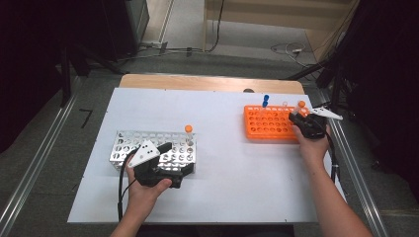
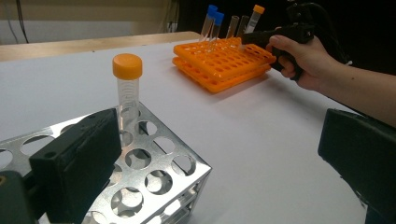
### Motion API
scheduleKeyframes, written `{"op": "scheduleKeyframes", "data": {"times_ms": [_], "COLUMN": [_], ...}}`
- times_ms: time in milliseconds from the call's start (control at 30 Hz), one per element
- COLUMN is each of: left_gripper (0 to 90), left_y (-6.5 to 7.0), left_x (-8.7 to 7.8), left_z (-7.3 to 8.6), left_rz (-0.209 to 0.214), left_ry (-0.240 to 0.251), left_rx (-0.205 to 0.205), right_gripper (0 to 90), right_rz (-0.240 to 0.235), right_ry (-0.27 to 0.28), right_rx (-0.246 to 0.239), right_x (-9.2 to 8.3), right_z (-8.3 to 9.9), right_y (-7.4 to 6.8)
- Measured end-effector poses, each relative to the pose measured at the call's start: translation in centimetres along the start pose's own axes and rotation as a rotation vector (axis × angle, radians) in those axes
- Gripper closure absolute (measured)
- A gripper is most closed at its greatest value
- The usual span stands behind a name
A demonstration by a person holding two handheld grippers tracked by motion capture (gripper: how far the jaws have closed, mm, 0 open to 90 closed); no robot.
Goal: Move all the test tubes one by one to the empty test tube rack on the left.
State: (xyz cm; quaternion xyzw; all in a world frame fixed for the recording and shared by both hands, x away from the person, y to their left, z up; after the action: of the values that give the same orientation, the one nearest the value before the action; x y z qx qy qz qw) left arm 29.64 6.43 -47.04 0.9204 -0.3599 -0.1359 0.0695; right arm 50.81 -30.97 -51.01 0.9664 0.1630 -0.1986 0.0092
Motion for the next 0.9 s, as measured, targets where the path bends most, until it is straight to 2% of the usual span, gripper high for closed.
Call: {"op": "scheduleKeyframes", "data": {"times_ms": [233, 333, 367, 433, 500, 567, 600, 633, 700, 733, 833, 867, 900], "left_gripper": [0.0, 0.0, 0.0, 0.0, 0.0, 0.0, 0.0, 0.0, 0.0, 0.0, 0.0, 0.0, 0.0], "left_y": [0.2, 0.3, 0.3, 0.5, 0.6, 0.8, 0.8, 0.8, 1.0, 1.0, 1.1, 1.1, 1.1], "left_x": [0.2, 0.3, 0.3, 0.3, 0.3, 0.3, 0.3, 0.3, 0.3, 0.4, 0.5, 0.6, 0.6], "left_z": [-0.1, 0.0, 0.0, 0.0, -0.1, -0.3, -0.3, -0.4, -0.3, -0.3, -0.3, -0.3, -0.3], "left_rz": [0.003, 0.004, 0.005, 0.008, 0.008, 0.010, 0.011, 0.011, 0.013, 0.016, 0.021, 0.022, 0.023], "left_ry": [0.002, -0.001, -0.005, -0.004, -0.001, 0.002, 0.004, 0.005, 0.002, 0.001, 0.000, 0.001, 0.001], "left_rx": [0.001, -0.001, 0.005, 0.006, 0.009, 0.012, 0.011, 0.013, 0.012, 0.014, 0.013, 0.014, 0.015], "right_gripper": [73.1, 73.1, 73.1, 73.2, 73.1, 73.1, 73.2, 73.2, 73.2, 73.2, 73.1, 73.1, 73.1], "right_rz": [-0.018, -0.058, -0.087, -0.108, -0.151, -0.168, -0.208, -0.208, -0.243, -0.276, -0.306, -0.342, -0.350], "right_ry": [0.052, 0.058, 0.054, 0.055, 0.055, 0.053, 0.044, 0.044, 0.036, 0.030, 0.025, 0.024, 0.023], "right_rx": [-0.006, -0.008, -0.022, -0.039, -0.047, -0.054, -0.060, -0.060, -0.070, -0.074, -0.078, -0.090, -0.089], "right_x": [-1.5, -2.7, -3.5, -4.2, -5.2, -5.5, -6.3, -6.3, -6.8, -7.5, -8.1, -8.7, -9.0], "right_z": [-1.4, -1.8, -1.8, -1.8, -1.6, -1.5, -1.0, -1.0, -0.5, -0.1, 0.3, 0.6, 0.7], "right_y": [-0.3, -1.1, -1.9, -2.6, -3.9, -4.4, -5.7, -5.7, -6.9, -8.1, -9.2, -10.4, -10.8]}}
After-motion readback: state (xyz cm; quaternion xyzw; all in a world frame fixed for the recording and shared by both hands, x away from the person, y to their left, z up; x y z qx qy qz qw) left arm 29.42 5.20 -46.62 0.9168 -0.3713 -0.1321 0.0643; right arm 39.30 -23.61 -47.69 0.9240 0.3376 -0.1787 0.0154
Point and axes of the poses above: each handheld gripper's, and its own axes: x roughly forward along the jaws, z roughly out of its underside, y roughly to its right, the point moved 10 cm from there along x, roughly forward along the jaws, and after that the axes turned 5 degrees about y, right-handed, at the moved point
